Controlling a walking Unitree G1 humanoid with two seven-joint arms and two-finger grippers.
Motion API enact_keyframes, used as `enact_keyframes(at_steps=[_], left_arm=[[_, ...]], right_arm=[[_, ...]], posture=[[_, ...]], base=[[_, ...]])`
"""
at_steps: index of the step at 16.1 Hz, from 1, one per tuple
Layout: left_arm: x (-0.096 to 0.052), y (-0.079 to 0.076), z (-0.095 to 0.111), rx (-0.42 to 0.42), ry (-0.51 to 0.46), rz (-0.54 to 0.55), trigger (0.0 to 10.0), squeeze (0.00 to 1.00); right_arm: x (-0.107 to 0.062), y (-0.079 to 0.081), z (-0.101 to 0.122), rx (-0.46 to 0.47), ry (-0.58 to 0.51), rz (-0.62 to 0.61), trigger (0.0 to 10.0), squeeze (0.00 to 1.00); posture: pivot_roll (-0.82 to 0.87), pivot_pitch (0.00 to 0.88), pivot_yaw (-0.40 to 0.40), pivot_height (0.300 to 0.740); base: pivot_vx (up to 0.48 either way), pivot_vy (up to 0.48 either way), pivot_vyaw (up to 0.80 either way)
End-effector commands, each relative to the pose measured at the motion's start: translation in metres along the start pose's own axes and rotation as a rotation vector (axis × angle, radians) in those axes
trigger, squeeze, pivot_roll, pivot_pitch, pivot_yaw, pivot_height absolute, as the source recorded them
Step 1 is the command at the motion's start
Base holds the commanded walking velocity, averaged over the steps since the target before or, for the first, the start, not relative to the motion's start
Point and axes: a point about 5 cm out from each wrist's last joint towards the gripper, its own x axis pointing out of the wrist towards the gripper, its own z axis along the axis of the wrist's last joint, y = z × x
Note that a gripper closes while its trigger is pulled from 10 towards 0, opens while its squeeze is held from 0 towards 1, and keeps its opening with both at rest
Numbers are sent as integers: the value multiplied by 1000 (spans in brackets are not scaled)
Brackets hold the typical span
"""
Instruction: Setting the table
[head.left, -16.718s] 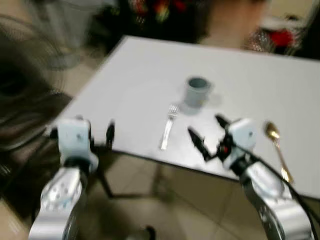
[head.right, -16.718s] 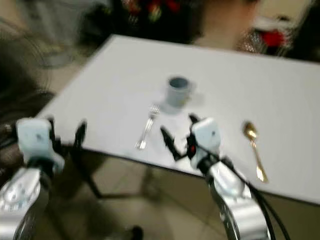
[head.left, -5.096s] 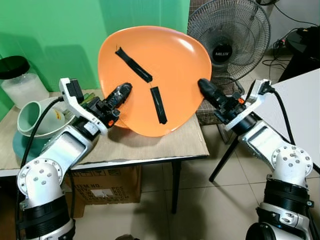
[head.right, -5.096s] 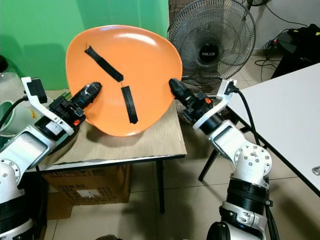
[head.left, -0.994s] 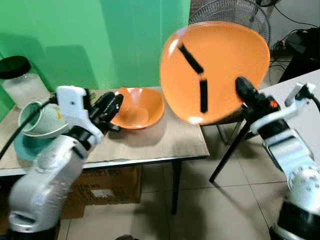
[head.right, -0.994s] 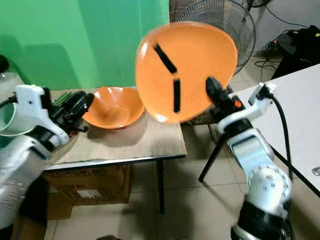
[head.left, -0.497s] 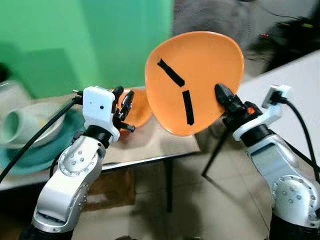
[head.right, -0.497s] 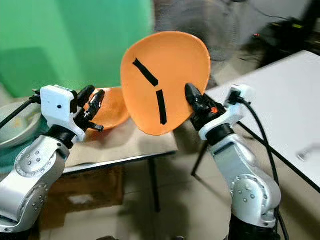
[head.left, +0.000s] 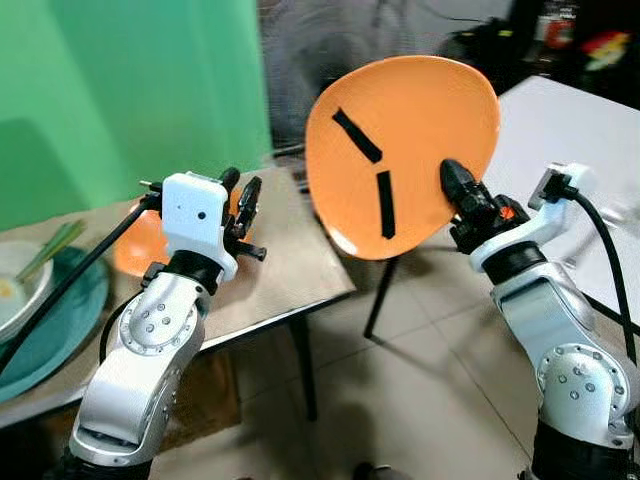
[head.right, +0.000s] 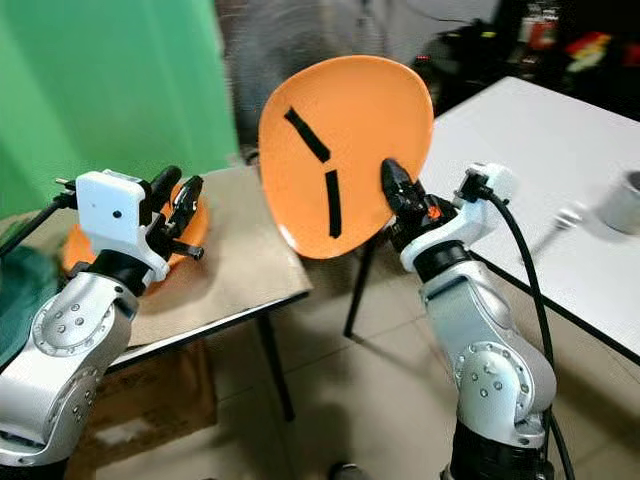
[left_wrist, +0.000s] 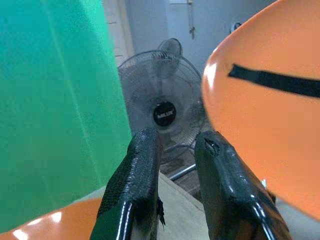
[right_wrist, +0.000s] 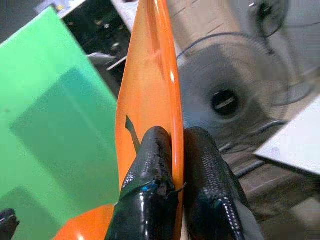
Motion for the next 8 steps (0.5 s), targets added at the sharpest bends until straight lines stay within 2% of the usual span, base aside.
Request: enact_keyframes(at_steps=[1, 4, 8], left_arm=[[1, 5, -1, 19, 5, 24, 10000, 0], [1, 9, -4, 37, 15, 57, 10000, 0], [0, 8, -3, 19, 4, 53, 10000, 0]], right_arm=[[3, 6, 2, -12, -24, 26, 10000, 0], [5, 9, -2, -25, -2, 38, 10000, 0], [9, 4, 5, -17, -30, 14, 10000, 0]], posture=[[-49, 0, -3, 740], [-47, 0, -13, 740], [-50, 0, -11, 740]], base=[[0, 0, -800], [0, 0, -800], [0, 0, -800]])
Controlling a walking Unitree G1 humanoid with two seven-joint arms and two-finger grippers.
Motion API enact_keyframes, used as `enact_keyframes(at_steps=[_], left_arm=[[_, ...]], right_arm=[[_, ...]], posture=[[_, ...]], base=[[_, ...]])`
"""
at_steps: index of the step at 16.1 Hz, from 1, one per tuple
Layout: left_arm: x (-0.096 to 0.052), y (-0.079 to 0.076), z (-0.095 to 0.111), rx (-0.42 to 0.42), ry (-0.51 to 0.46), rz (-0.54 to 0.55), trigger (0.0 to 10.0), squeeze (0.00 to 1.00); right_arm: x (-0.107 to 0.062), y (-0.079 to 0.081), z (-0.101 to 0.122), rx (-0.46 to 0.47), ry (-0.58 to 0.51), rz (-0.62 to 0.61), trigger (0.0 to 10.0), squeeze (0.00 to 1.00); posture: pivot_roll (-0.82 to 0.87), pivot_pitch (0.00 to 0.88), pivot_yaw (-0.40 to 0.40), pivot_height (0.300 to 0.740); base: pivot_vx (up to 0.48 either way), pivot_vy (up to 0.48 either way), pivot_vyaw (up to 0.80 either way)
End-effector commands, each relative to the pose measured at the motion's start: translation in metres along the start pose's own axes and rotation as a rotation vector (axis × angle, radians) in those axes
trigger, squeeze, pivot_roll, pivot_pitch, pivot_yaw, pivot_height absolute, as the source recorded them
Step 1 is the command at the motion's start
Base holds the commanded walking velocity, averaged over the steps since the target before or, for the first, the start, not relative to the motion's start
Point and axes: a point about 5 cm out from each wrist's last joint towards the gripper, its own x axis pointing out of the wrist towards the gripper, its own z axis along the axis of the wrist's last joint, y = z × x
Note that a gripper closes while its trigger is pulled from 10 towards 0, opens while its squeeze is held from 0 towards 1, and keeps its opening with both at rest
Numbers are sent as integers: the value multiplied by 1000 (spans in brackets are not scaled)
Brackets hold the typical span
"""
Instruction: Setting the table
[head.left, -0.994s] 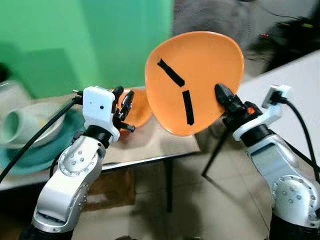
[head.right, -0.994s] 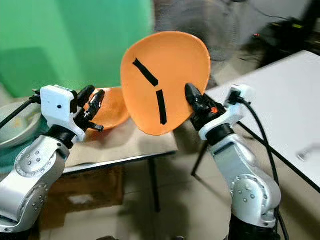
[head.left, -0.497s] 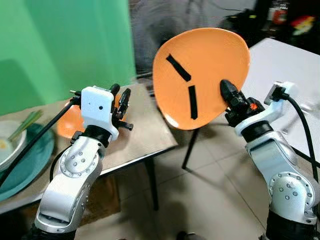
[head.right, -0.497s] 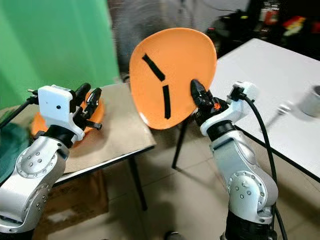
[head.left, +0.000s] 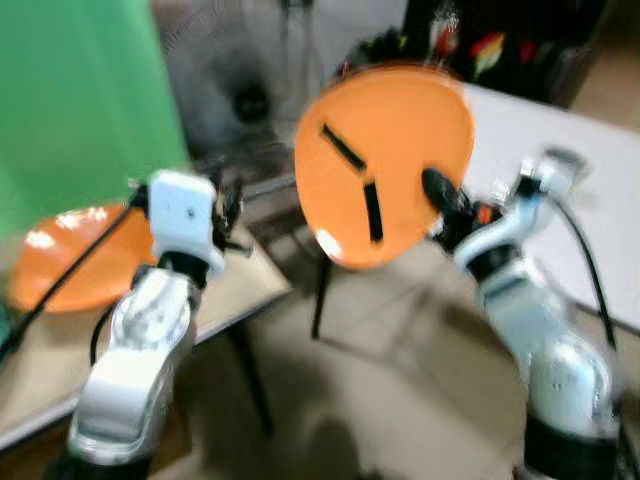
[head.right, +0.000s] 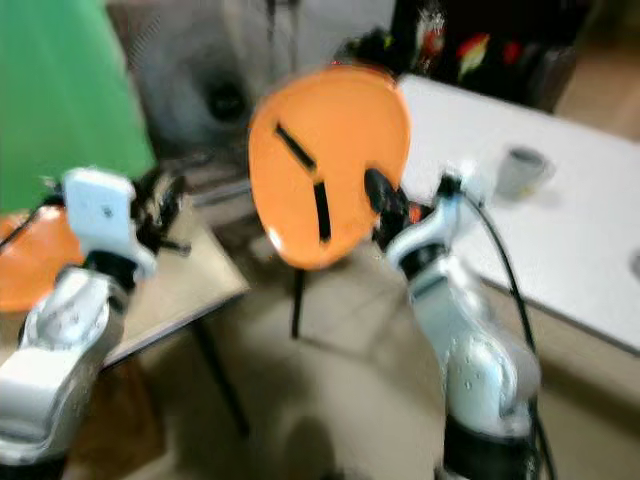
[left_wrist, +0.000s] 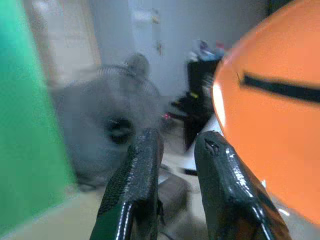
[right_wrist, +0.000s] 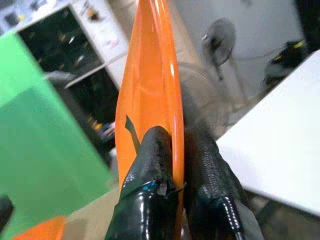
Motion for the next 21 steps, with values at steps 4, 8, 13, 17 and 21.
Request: enact_keyframes(at_steps=[4, 8, 13, 17, 21], left_arm=[[4, 6, 4, -12, -13, 0, 10000, 0], [6, 6, 4, -39, -16, -5, 10000, 0], [5, 4, 2, -78, -12, -19, 10000, 0], [4, 2, 1, -96, 1, -21, 10000, 0], [-3, 8, -26, -18, 94, 14, 10000, 0]], right_arm=[[1, -1, 15, 183, -110, -26, 10000, 0], [0, -3, 17, 367, -130, -19, 10000, 0], [1, -7, 24, 478, -142, -23, 10000, 0], [1, -9, 21, 408, -94, -40, 10000, 0], [-6, -32, -14, -104, 151, -213, 10000, 0]], posture=[[-58, 0, 9, 740], [-59, 0, 14, 740], [-57, 0, 3, 740], [-60, 0, -1, 740], [-56, 0, 0, 740]], base=[[0, 0, -800], [0, 0, -800], [0, 0, -800], [0, 0, -800], [74, 0, -145]])
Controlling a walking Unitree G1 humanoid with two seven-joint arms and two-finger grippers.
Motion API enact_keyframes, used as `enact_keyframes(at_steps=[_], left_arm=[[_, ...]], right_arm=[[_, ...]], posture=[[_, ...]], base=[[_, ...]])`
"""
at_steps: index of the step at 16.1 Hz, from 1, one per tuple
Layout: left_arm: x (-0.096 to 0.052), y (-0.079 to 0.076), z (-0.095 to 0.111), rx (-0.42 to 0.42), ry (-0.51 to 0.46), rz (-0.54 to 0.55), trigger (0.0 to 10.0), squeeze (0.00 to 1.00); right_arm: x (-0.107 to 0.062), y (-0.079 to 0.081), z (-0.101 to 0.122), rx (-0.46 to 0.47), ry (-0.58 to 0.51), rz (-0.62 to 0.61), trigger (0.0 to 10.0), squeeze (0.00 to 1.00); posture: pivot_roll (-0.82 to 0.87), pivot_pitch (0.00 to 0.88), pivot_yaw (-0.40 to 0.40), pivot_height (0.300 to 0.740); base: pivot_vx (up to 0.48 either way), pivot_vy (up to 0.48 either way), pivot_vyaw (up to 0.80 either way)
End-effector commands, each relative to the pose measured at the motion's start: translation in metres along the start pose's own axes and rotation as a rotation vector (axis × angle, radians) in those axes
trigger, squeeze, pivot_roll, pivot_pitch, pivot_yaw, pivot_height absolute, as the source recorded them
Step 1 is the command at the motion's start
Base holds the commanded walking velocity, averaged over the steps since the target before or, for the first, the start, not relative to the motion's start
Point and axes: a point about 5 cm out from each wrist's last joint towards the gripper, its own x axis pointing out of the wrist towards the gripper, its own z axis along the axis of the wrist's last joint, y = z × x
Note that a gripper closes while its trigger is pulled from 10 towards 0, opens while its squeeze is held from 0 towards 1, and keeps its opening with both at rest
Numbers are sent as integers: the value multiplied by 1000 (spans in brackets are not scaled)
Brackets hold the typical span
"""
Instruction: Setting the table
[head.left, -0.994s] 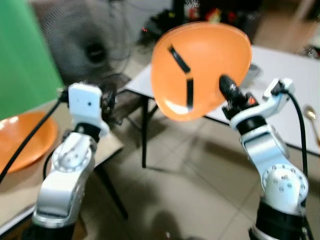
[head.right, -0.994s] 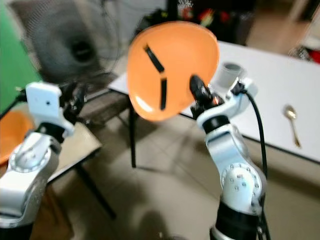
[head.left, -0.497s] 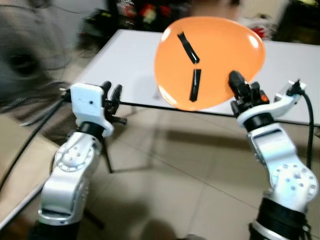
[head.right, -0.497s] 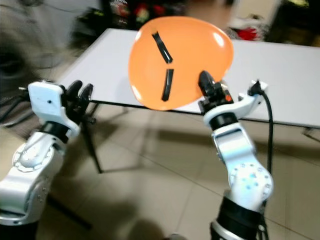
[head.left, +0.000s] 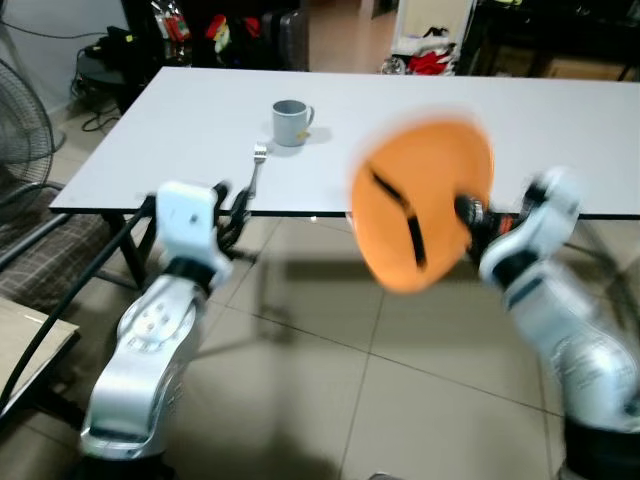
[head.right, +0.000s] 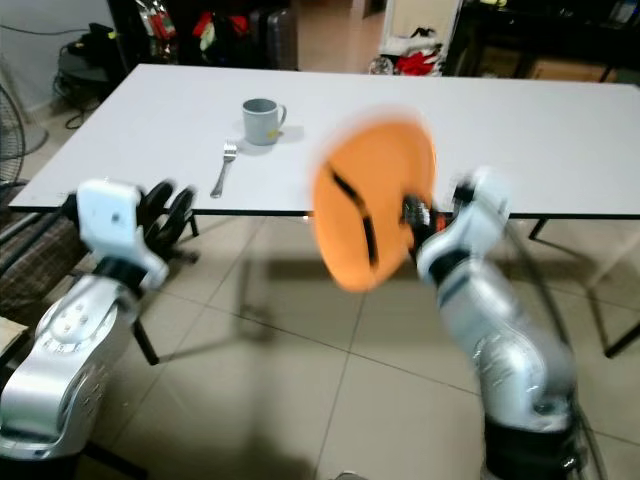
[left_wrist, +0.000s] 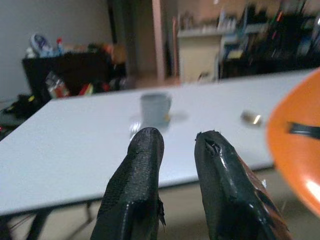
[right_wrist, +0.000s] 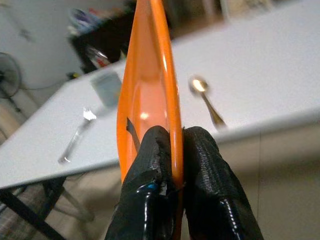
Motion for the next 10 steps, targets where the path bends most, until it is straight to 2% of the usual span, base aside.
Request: enact_keyframes(at_steps=[1, 2, 4, 10], left_arm=[[1, 0, -1, 6, -2, 3, 10000, 0], [-1, 2, -3, 0, 11, 17, 10000, 0], [-2, 2, -5, 0, 17, 18, 10000, 0], [-5, 2, -13, 19, 40, 14, 10000, 0]], right_arm=[[1, 13, 8, 42, -45, 65, 10000, 0], [1, 9, 6, 82, -48, 57, 10000, 0], [2, 4, 2, 102, -42, 55, 10000, 0], [4, 2, 0, 51, -1, 127, 10000, 0]], posture=[[-52, 0, -2, 740], [-51, 0, -8, 740], [-47, 0, -12, 740], [-41, 0, -22, 740]], base=[[296, 0, 0], [352, 0, 0], [394, 0, 0], [410, 0, 0]])
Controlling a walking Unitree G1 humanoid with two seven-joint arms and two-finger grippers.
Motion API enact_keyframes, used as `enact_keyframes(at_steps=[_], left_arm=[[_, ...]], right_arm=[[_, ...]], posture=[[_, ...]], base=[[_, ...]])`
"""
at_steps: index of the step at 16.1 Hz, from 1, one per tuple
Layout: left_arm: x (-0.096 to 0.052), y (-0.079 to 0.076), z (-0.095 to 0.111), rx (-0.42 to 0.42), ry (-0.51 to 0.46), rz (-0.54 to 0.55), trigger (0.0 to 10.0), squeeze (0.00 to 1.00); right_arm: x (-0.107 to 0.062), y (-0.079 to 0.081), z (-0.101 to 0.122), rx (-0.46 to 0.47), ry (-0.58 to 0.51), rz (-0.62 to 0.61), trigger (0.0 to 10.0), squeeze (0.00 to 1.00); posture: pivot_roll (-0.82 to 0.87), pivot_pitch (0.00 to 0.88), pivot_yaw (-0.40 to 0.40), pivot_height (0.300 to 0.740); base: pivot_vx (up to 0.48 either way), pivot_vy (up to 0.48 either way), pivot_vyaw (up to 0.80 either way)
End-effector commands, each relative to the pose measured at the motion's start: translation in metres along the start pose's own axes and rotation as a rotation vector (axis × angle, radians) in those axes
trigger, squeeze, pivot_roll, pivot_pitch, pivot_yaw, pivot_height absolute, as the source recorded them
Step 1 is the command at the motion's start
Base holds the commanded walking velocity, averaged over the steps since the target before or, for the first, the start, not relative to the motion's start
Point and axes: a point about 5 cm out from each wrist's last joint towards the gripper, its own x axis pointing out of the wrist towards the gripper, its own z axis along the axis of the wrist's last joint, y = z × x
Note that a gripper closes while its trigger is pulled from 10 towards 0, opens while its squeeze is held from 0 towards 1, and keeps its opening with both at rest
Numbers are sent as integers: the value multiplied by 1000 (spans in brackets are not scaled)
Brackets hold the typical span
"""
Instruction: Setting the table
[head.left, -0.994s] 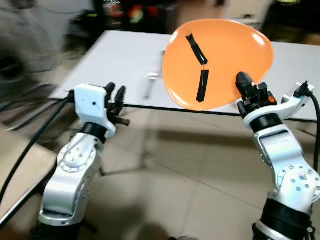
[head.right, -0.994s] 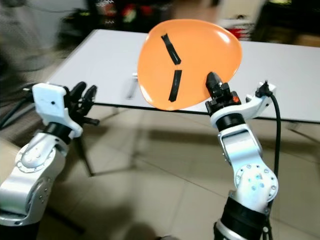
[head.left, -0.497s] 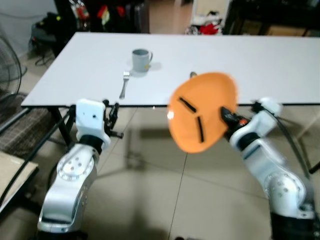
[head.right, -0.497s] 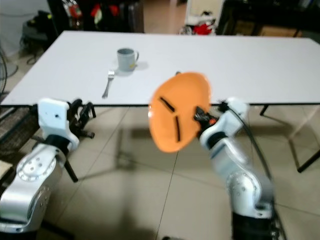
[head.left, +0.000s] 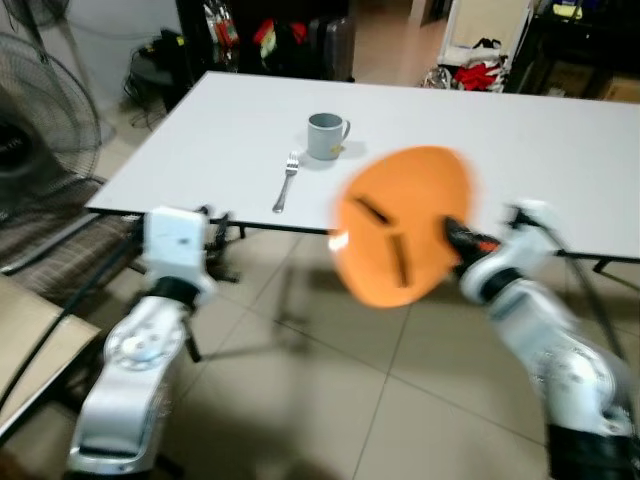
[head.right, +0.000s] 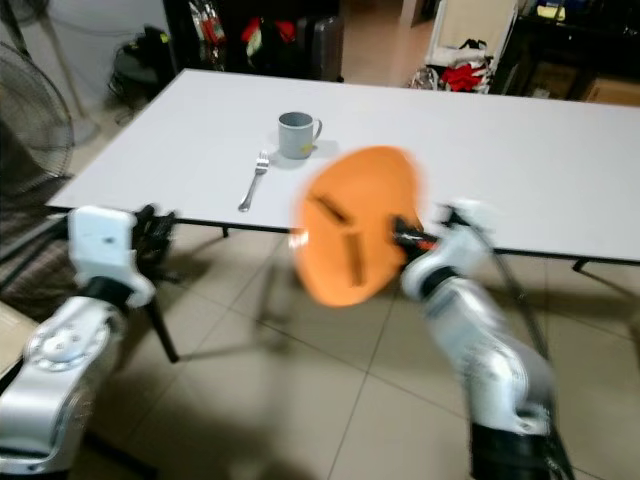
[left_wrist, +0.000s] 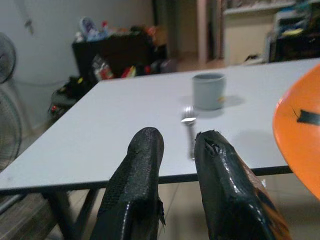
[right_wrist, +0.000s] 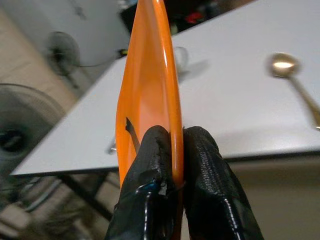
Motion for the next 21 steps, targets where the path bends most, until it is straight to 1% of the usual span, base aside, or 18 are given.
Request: enact_keyframes(at_steps=[1, 2, 5, 6, 7, 12, 13, 15, 19, 21], left_arm=[[1, -7, 2, -2, -11, -28, 10000, 0], [0, -7, 0, -3, -6, -28, 10000, 0], [-1, -6, -1, 1, -2, -29, 10000, 0], [-1, -5, -1, 1, -2, -29, 10000, 0], [-1, -4, -1, 3, -1, -28, 10000, 0], [-3, -5, -2, -3, 4, -32, 10000, 0], [-4, -4, -4, -19, 12, -33, 10000, 0], [-6, -3, -7, -24, 24, -32, 10000, 0], [-7, -1, -8, -21, 28, -32, 10000, 0], [-8, -2, -6, -19, 16, -44, 10000, 0]], right_arm=[[-4, -6, 12, -5, -45, -8, 10000, 0], [-4, -6, 11, -1, -38, -2, 10000, 0], [-4, -4, 4, 64, 3, 22, 10000, 0], [-4, -4, 3, 72, 10, 28, 10000, 0], [-5, -3, 1, 64, 30, 42, 10000, 0], [-5, -1, 3, 85, 39, 75, 10000, 0], [-5, 2, 2, 79, 53, 93, 10000, 0], [-7, 3, -1, 64, 72, 110, 10000, 0], [-8, 5, -4, 76, 95, 129, 10000, 0], [-13, 7, -7, 101, 137, 168, 10000, 0]], posture=[[-41, 0, -22, 740], [-40, 0, -23, 740], [-38, 0, -25, 740], [-38, 0, -25, 740], [-40, 0, -24, 740], [-40, 0, -25, 740], [-40, 0, -25, 740], [-39, 0, -27, 740], [-39, 0, -27, 740], [-42, 0, -26, 740]], base=[[409, 0, 0], [412, 0, 0], [411, 0, 0], [412, 0, 0], [409, 0, 0], [406, 0, 0], [401, 0, 0], [405, 0, 0], [404, 0, 0], [193, 0, 0]])
